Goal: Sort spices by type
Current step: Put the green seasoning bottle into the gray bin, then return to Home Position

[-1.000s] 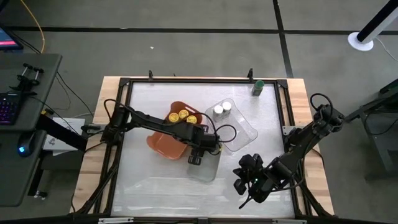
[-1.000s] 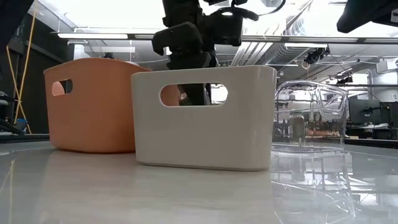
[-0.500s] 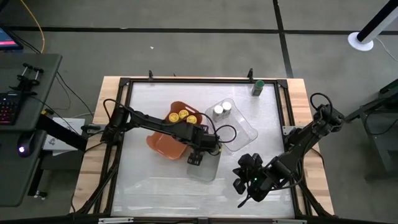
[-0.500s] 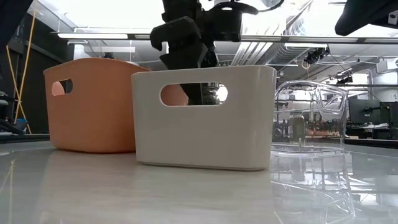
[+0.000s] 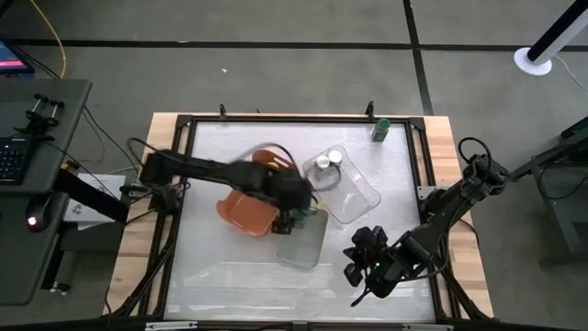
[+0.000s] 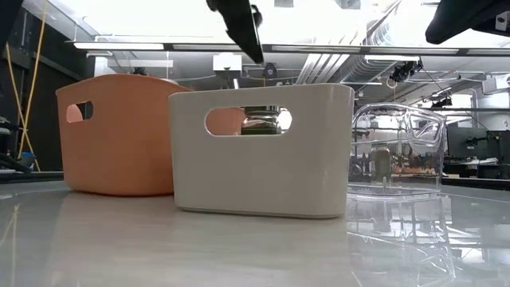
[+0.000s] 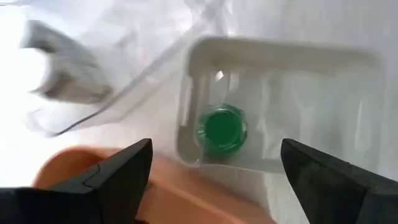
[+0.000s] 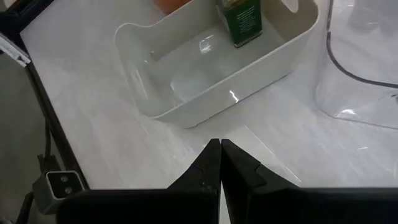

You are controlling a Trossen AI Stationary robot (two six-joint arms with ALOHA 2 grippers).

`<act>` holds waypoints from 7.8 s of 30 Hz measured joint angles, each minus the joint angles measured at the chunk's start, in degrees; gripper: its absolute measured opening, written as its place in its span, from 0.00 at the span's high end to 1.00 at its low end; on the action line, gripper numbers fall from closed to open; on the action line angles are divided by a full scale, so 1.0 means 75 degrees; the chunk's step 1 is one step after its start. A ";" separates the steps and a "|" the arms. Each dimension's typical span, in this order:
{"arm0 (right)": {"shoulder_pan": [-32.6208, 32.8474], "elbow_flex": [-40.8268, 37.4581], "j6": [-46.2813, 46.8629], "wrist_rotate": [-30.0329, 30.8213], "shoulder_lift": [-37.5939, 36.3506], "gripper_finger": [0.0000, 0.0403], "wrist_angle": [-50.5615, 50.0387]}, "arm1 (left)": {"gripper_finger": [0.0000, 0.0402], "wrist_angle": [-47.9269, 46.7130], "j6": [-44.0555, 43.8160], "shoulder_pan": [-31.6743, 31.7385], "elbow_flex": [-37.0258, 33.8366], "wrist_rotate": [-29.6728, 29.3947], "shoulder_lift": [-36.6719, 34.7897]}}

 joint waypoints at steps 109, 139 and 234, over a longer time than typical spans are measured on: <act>-0.5013 0.0065 -0.7261 -0.5407 -0.1213 0.52 0.1708 | 0.17 0.8171 -0.2281 0.3803 -0.6781 -0.0383 -0.8240; -0.4875 0.1792 -0.9625 -0.4347 0.1867 0.46 -0.0413 | 0.17 0.8180 -0.2269 0.3803 -0.6784 -0.0341 -0.8302; -0.5589 -0.8431 -0.7244 -0.4956 -0.9297 1.00 0.7777 | 1.00 1.3539 -0.4073 0.1133 -1.3851 -0.1325 -1.1329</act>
